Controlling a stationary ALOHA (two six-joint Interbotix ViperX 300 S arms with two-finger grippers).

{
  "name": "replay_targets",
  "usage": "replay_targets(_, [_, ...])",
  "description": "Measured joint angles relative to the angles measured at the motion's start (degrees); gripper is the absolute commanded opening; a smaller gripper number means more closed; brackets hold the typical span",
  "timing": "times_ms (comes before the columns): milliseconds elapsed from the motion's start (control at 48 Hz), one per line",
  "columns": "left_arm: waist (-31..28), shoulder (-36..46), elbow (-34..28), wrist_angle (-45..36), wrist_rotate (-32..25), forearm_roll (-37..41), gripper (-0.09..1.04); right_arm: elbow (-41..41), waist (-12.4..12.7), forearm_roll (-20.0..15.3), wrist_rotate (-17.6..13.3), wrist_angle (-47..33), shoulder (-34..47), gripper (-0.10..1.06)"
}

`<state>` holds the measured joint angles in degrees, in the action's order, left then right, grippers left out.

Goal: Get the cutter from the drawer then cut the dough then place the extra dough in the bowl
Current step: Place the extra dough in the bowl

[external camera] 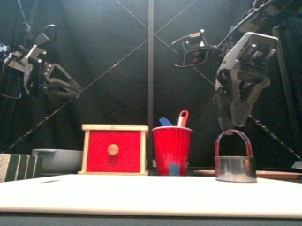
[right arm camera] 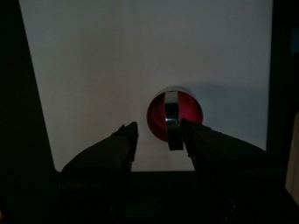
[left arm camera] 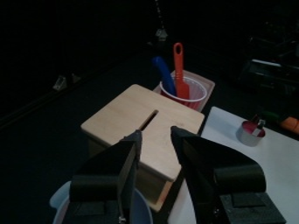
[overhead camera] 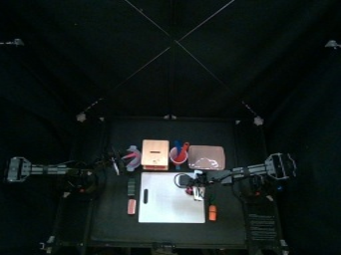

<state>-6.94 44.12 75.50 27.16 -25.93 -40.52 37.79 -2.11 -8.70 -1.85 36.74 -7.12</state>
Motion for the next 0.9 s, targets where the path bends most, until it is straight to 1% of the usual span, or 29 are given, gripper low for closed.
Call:
replay_targets(271, [1.9,-1.6,-0.6,1.0,0.2,0.1,0.74,-0.3,0.1,0.1,0.0,0.5,0.0,0.81])
replay_targets(375, [4.0,-3.5,-2.1,1.4,0.4,0.3,0.74,-0.9,0.4,1.6,0.0,0.3,0.0,0.81])
replay_targets(500, [7.2,-7.8,-4.7,2.5,0.6,1.3,0.74,-1.4,2.0,4.3,0.0,-1.7,-0.1,0.81])
replay_targets(667, [10.3,-14.2,-7.3,5.6,0.6,2.9,0.73,-1.4,4.0,5.7,0.1,-6.2,-0.1,0.81])
replay_targets(896, [12.0,-21.1,-9.9,9.2,0.6,3.7,0.73,-1.4,4.8,6.3,0.2,-16.2,-1.4,0.81])
